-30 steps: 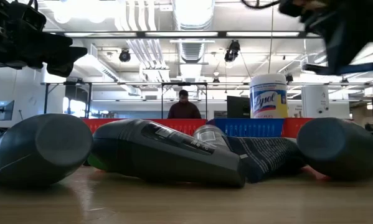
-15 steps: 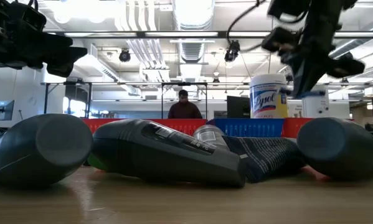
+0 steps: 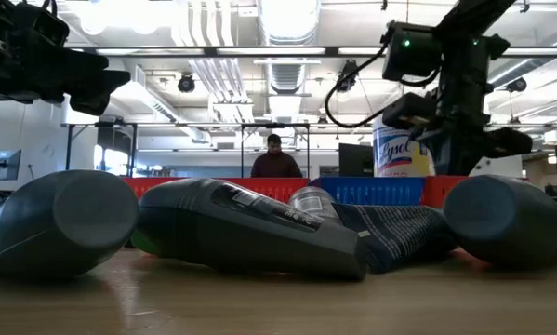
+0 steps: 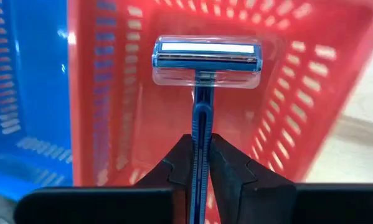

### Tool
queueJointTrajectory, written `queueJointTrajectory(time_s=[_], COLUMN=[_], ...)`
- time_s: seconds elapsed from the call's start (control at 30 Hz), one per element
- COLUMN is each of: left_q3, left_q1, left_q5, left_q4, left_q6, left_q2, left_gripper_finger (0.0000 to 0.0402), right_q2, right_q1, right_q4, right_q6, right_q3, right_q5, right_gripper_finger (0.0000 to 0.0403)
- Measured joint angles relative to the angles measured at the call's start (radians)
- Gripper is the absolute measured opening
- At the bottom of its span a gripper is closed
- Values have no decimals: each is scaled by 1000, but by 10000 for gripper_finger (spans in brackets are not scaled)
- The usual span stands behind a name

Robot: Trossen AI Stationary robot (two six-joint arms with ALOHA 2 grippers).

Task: Pick & Place Travel size toiletries
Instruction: Put the razor into the right red bin, then put the deodorant into the blue bin

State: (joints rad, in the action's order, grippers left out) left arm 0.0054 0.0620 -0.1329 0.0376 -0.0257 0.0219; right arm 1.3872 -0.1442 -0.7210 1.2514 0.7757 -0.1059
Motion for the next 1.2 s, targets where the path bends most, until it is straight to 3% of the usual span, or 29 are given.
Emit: queueJointTrajectory(time_s=[0.23,0.6,0.7,0.9,1.2], left_q3=[0,0,0,0,0], left_q1=[0,0,0,0,0], left_q5=[0,0,0,0,0], left_q4=[0,0,0,-1,-1], left_q6=[0,0,0,0,0], left_q2=[0,1,1,0,1], left_gripper_finger=[218,218,218,218,218], right_q2=[37,-59,-101,-134,-1], right_q1=[0,5,29,181,413], right_q4=[18,19,19,22,21], right_q6=[2,-48,-174,-589,-792], right_q3=[0,18,40,91,168], right_q5=[21,16,-27,-147,-155], right_gripper_finger=[62,184,207,219,203])
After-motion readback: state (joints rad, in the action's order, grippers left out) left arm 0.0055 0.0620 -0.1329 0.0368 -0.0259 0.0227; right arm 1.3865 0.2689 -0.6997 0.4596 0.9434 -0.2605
